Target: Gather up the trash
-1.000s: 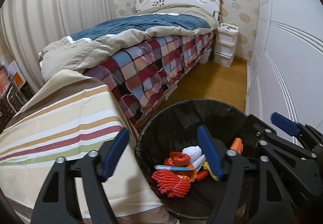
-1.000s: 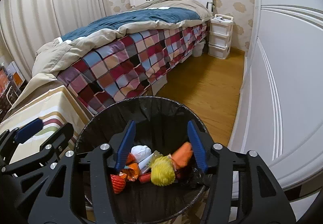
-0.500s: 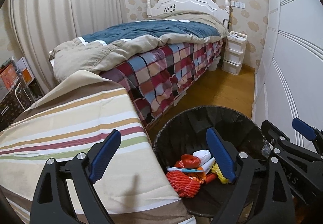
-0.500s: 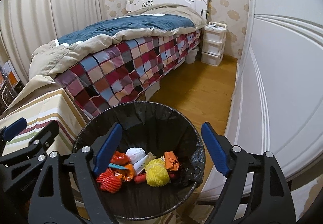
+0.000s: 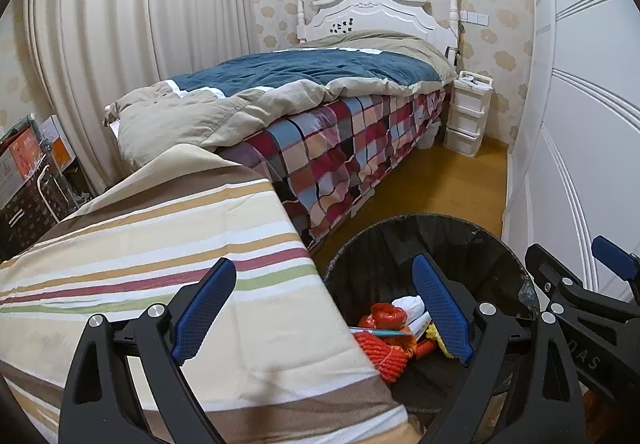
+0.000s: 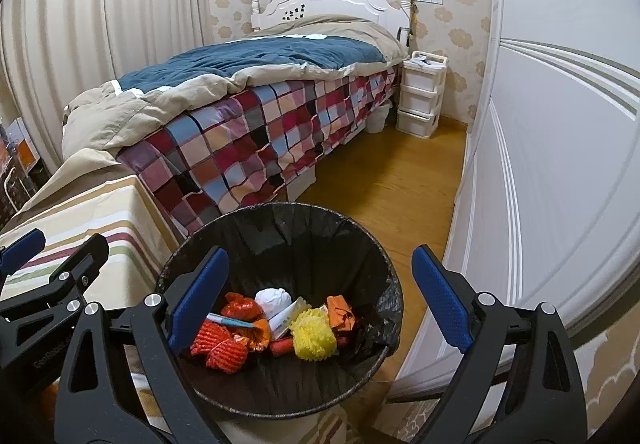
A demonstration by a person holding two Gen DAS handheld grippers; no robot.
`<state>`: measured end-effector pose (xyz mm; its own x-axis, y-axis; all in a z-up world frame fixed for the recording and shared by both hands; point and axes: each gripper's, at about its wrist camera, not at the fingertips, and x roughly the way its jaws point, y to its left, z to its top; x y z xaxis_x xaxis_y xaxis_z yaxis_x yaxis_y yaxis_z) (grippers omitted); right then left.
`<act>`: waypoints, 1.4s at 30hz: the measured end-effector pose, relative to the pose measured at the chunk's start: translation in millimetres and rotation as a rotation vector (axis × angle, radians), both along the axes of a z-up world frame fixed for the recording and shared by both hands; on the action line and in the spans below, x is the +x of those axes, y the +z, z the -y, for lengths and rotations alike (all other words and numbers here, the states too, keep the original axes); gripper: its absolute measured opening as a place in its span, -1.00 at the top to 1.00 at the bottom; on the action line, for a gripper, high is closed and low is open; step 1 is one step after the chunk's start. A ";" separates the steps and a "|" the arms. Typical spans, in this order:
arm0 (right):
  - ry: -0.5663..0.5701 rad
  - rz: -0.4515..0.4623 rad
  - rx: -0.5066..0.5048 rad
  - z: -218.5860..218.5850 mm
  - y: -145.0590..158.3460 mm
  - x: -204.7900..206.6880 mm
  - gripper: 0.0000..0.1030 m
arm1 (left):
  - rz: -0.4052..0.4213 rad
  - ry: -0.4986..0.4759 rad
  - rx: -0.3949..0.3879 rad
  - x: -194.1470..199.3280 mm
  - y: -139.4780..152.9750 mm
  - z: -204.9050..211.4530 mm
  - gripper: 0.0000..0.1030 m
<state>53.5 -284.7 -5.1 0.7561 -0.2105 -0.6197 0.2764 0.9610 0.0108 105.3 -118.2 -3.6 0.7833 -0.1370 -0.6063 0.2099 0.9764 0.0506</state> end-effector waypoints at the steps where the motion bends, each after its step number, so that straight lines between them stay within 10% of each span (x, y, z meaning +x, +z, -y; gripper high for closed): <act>1: 0.001 -0.001 0.001 -2.0 0.6 -2.2 -0.77 | 0.000 0.002 -0.002 -2.1 0.1 -1.6 -0.74; 42: 0.111 0.094 -0.004 -67.7 45.6 -120.4 -0.77 | 0.056 0.105 -0.068 -114.9 29.4 -87.7 -0.74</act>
